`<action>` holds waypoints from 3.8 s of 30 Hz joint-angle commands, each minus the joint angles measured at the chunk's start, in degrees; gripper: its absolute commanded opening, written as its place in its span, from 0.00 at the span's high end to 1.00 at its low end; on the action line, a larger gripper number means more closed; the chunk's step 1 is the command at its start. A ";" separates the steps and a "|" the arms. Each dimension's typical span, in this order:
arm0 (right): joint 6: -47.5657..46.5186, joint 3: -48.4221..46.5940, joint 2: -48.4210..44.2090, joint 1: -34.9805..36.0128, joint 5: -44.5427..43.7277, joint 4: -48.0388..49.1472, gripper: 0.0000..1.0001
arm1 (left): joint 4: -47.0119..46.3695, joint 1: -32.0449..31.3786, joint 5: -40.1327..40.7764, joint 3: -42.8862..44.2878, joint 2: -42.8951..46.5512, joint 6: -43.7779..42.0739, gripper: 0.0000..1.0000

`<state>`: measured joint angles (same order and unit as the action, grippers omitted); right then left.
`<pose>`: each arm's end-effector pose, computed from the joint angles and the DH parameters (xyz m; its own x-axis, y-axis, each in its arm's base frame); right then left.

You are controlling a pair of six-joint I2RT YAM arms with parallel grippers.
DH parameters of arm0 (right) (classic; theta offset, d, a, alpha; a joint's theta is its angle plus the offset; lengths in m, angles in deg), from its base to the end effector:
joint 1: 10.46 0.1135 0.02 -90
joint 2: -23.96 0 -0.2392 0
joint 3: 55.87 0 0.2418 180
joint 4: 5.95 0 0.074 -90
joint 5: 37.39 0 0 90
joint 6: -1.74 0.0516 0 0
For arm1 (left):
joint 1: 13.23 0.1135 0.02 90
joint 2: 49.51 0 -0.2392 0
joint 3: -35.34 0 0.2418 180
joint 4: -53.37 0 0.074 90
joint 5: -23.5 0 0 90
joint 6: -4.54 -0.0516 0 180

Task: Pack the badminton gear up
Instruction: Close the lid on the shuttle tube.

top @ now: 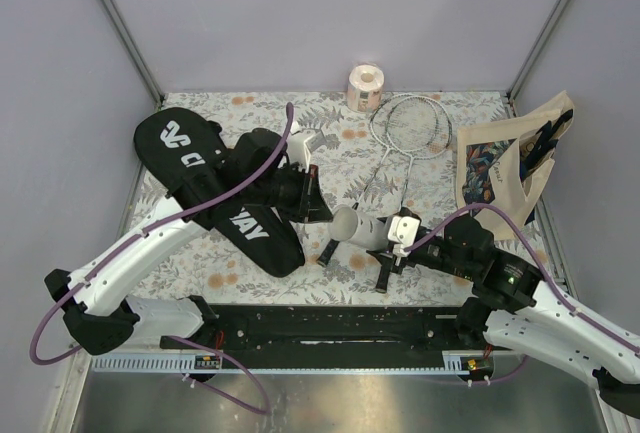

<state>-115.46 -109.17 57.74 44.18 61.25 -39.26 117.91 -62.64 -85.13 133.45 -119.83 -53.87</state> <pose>0.0923 0.1435 0.2975 0.2845 -0.3800 -0.8801 -0.8553 0.3142 -0.4121 0.1513 -0.2020 0.3779 -0.7958 0.1659 -0.5824 0.5509 0.5976 -0.5825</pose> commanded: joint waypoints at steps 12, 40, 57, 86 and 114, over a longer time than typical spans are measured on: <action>-0.05 -0.44 0.94 0.21 2.17 6.63 0.61 | 2.04 0.10 0.97 2.12 -2.10 -1.27 1.00; -0.22 -1.40 1.38 0.21 0.94 5.40 0.62 | 2.74 0.01 3.16 3.35 -2.10 -3.12 0.59; -0.31 -0.96 1.20 0.21 1.64 3.29 0.62 | -1.48 0.01 1.94 4.68 -3.59 -1.89 0.58; -2.77 -1.93 1.64 0.13 0.23 6.46 0.62 | 0.45 -0.69 1.23 -0.07 -6.49 -3.03 0.65; -1.19 -1.67 2.52 0.21 0.06 3.65 0.61 | -2.36 -1.04 5.45 2.04 -2.19 -0.48 0.60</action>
<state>-117.23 -108.89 60.56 44.15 61.28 -40.70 117.76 -63.23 -81.03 134.48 -123.26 -54.90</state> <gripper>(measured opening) 0.720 0.406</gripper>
